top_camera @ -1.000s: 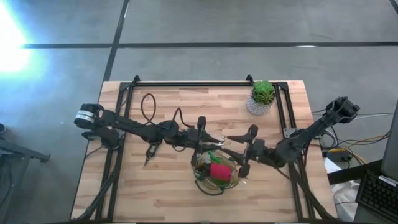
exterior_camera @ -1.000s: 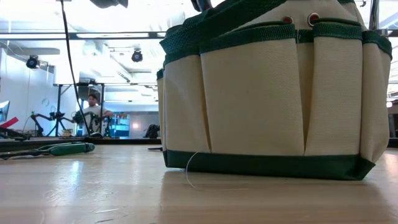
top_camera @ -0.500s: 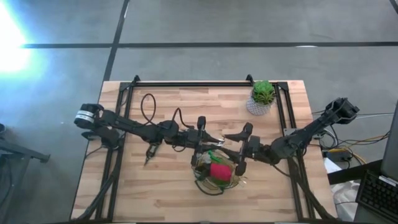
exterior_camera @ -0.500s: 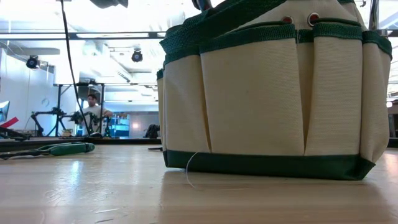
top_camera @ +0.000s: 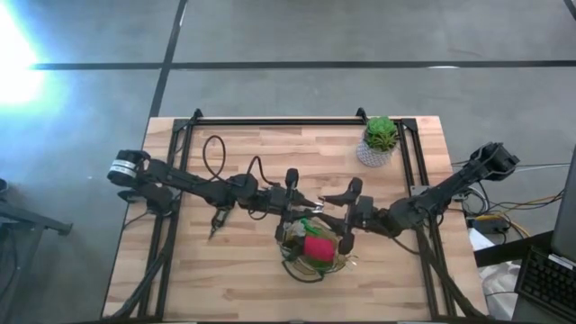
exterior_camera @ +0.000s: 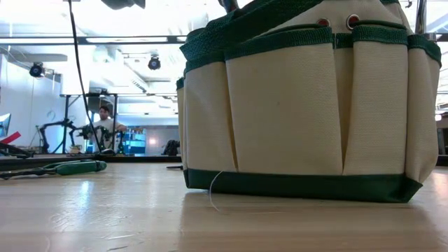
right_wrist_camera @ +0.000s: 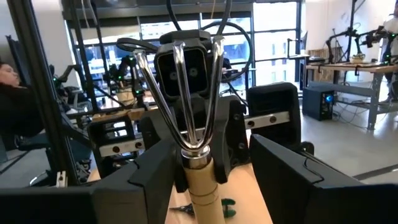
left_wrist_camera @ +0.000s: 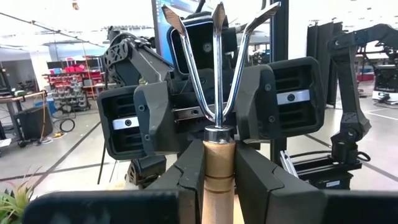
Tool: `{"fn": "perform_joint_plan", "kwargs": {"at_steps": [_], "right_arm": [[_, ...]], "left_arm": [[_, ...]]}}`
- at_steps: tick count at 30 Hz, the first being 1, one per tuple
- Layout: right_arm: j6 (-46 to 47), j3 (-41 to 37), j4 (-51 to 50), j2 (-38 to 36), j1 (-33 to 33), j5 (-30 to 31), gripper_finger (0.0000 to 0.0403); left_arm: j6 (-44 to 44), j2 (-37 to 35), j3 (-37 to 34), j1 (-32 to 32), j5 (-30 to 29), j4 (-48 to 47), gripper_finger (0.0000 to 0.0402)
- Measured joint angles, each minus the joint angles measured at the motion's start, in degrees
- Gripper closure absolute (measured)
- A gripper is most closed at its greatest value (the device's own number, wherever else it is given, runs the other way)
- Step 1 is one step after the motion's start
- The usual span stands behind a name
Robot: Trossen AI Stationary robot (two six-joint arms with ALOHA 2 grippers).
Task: Pick & Place Garden tools in Gardening bag
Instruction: Put the brown hand rake into the white gardening bag
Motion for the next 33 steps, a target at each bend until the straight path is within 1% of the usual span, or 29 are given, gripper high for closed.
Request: {"fn": "perform_joint_plan", "kwargs": {"at_steps": [5, 9, 12, 18, 27, 31, 32, 33], "right_arm": [[-0.8, 1.1, -0.3, 0.6, -0.2, -0.2, 0.0224], [-1.5, 1.9, -0.7, 1.0, -0.2, -0.2, 0.0246], [-2.1, 2.3, -0.9, 1.2, -0.2, -0.2, 0.0276], [-3.2, 2.6, -1.3, 1.4, -0.1, -0.6, 0.0348], [-2.8, 2.6, -2.0, 1.3, -0.1, -1.0, 0.0352], [-2.6, 2.6, -2.1, 1.3, -0.1, -1.1, 0.0352], [-2.5, 2.6, -2.1, 1.3, -0.1, -1.1, 0.0352], [-2.5, 2.6, -2.1, 1.3, -0.1, -1.2, 0.0352]], "left_arm": [[0.0, 0.0, 0.0, 0.0, 0.1, 0.2, 0.0341], [0.0, 0.0, 0.0, 0.0, 0.2, 0.2, 0.0341], [-0.1, 0.0, 0.0, 0.0, 0.1, 0.3, 0.0341], [-1.0, 0.0, 0.0, 0.0, 0.2, 0.2, 0.0341], [-0.8, 0.0, 0.0, 0.0, 0.3, 0.1, 0.0341], [-2.1, 0.0, 0.0, 0.0, 0.4, -0.2, 0.0341], [-2.5, 0.0, 0.0, 0.0, 0.4, -0.2, 0.0336], [-2.7, 0.0, 0.0, 0.0, 0.4, -0.2, 0.0322]]}}
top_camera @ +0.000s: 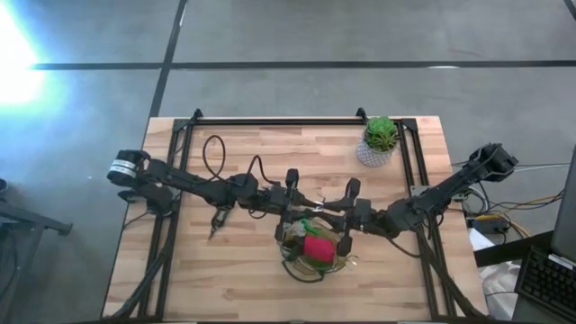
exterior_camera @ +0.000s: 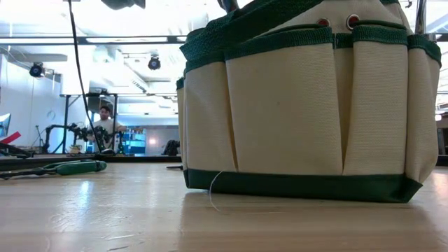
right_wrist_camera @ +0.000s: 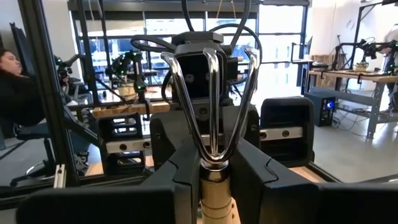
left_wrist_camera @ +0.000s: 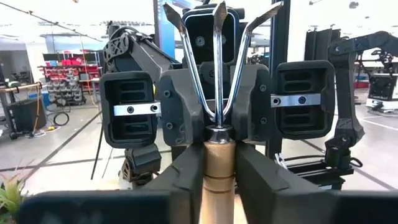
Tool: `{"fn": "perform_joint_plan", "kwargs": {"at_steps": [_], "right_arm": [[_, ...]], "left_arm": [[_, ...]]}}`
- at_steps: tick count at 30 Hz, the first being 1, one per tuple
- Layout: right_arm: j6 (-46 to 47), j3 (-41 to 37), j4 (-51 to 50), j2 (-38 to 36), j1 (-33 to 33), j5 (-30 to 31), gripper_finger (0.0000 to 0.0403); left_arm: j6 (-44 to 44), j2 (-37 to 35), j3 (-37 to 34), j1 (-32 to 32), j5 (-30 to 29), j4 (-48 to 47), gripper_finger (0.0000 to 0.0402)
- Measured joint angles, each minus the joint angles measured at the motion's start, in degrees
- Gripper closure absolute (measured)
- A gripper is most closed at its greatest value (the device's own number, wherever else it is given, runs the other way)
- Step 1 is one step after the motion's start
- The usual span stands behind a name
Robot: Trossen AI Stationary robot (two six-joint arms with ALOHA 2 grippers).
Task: Pick & Place Garden tools in Gardening bag
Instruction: Put the brown hand rake into the white gardening bag
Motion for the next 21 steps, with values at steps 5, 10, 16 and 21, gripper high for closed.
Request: {"fn": "perform_joint_plan", "kwargs": {"at_steps": [5, 10, 16, 21], "right_arm": [[-0.5, 0.0, -0.2, 0.0, -0.1, -0.3, 0.0353], [-0.6, 0.0, -1.8, -1.2, -0.1, 0.2, 0.0353], [0.3, -0.1, -9.0, -5.5, 3.0, 0.4, 0.0353], [0.3, 0.0, -14.6, -10.1, 8.5, 4.0, 0.0353]], "left_arm": [[-1.8, -0.1, 0.2, -0.1, 0.4, -1.9, 0.0220], [-4.7, -0.2, 1.1, 0.0, -3.0, -4.4, 0.0143], [-5.1, -3.6, 0.9, -0.1, -3.3, -12.4, 0.0114], [-4.8, -7.6, 0.9, 0.0, -3.4, -20.7, 0.0116]]}}
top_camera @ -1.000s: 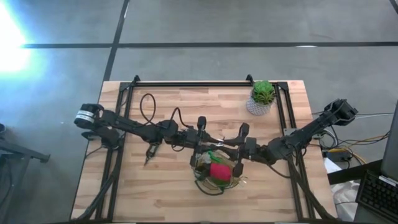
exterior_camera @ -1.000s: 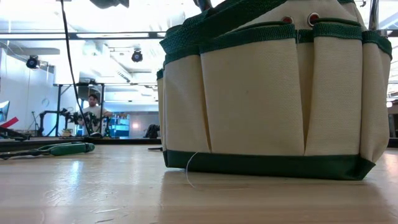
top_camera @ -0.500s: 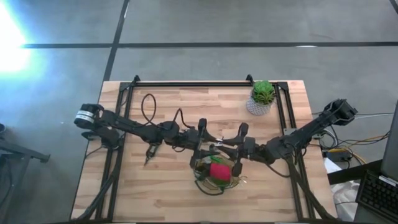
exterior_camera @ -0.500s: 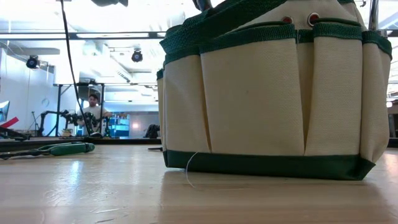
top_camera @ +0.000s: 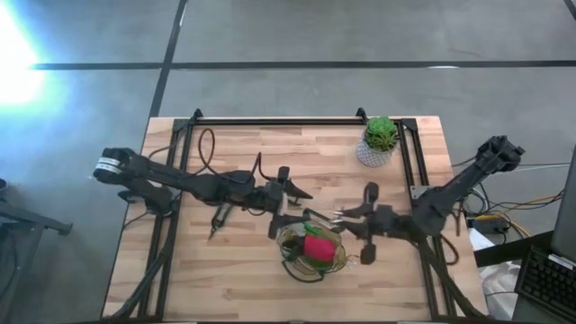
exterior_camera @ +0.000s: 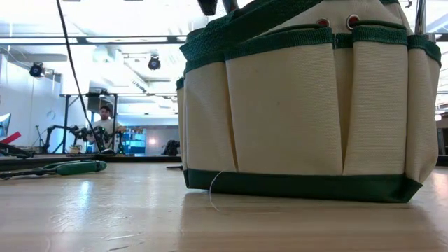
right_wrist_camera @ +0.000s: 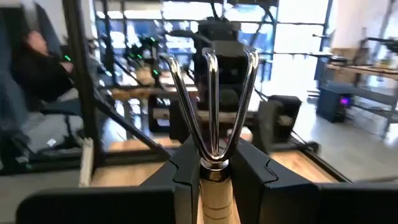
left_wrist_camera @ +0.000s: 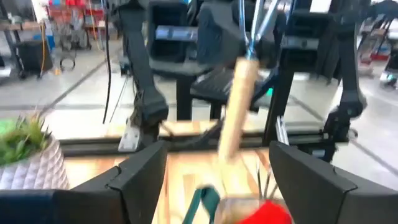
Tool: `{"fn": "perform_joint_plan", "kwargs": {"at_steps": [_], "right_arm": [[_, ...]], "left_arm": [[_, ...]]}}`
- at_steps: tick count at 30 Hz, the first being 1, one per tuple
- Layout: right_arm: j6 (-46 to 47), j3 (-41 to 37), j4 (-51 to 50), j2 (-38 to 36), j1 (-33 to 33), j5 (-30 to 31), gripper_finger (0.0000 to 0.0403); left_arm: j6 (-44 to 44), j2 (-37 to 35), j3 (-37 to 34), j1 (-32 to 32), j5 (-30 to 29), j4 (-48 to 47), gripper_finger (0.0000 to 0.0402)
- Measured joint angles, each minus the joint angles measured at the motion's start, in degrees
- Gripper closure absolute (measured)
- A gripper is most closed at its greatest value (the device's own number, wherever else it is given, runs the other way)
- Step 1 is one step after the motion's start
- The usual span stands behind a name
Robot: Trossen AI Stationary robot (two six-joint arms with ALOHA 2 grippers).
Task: Pick & Place Garden tools in Gardening bag
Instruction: Put the brown hand rake into the white gardening bag
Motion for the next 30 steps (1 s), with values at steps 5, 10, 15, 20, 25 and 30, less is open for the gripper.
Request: {"fn": "perform_joint_plan", "kwargs": {"at_steps": [5, 10, 15, 20, 25, 30], "right_arm": [[4.1, 0.0, -6.2, -2.1, 6.9, 10.1, 0.0353], [14.1, -1.3, -10.0, -0.5, 12.2, 15.0, 0.0353], [21.9, -3.3, -9.9, 1.8, 14.9, 18.3, 0.0353], [26.2, -4.9, -9.7, 3.4, 15.5, 21.4, 0.0353], [27.2, -5.7, -7.6, 6.0, 15.5, 23.8, 0.0353], [33.2, -6.6, -7.6, 8.8, 15.6, 25.2, 0.0353]], "left_arm": [[-0.2, -2.6, -0.1, 0.0, -0.3, -7.0, 0.0117], [-0.1, -3.1, -0.1, 0.1, -1.2, -8.7, 0.0117], [-0.1, -3.1, -0.1, 0.1, -1.4, -9.1, 0.0117], [-0.1, -3.1, -0.1, 0.1, -1.4, -9.3, 0.0117], [1.2, -3.1, -0.1, 0.2, -1.5, -9.1, 0.0117], [1.6, -3.1, -0.1, 0.2, -2.4, -9.0, 0.0117]]}}
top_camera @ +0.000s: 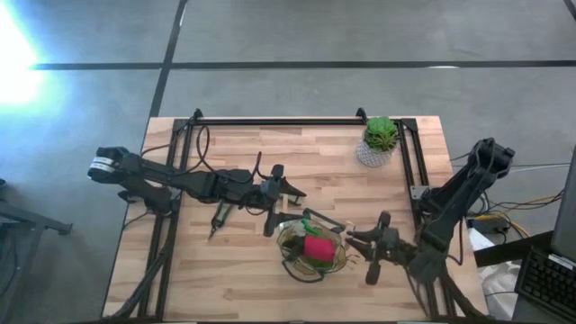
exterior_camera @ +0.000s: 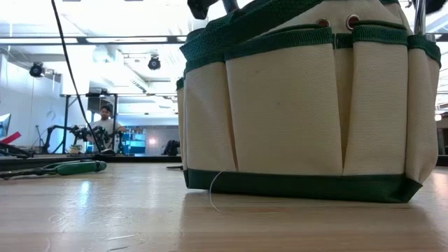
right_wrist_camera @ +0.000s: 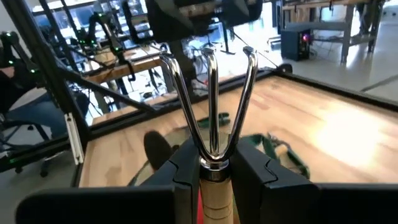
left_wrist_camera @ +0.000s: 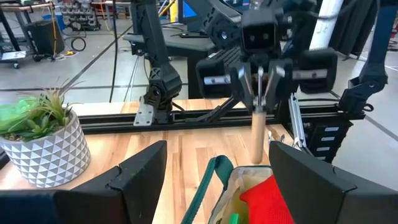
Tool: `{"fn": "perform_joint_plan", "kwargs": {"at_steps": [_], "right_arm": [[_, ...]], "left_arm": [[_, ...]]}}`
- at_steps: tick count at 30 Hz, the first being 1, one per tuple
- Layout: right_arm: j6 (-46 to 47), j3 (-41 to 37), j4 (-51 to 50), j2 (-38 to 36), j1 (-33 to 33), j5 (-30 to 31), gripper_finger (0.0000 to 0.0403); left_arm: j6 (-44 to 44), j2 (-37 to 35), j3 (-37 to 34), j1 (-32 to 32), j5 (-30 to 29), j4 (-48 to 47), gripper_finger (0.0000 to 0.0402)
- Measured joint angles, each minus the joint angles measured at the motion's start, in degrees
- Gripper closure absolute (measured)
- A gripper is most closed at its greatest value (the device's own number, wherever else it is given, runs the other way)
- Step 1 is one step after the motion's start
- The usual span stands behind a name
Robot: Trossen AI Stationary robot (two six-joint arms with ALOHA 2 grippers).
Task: Pick & Place Garden tools in Gardening bag
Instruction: Put the brown hand rake into the white gardening bag
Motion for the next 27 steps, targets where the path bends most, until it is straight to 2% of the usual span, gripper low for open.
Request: {"fn": "perform_joint_plan", "kwargs": {"at_steps": [5, 19, 27], "right_arm": [[3.7, -0.1, 0.7, 3.4, 0.0, 0.0, 0.0353], [6.2, -0.1, 5.7, 10.3, 0.0, 0.0, 0.0353], [8.0, -0.1, 5.9, 11.9, 0.0, -0.7, 0.0353]], "left_arm": [[0.1, 0.0, 0.0, 0.1, 0.0, 0.0, 0.0117], [-0.1, 0.0, 0.0, 0.1, -0.6, 0.2, 0.0117], [-0.1, 0.0, 0.0, 0.1, -0.6, 0.7, 0.0117]]}}
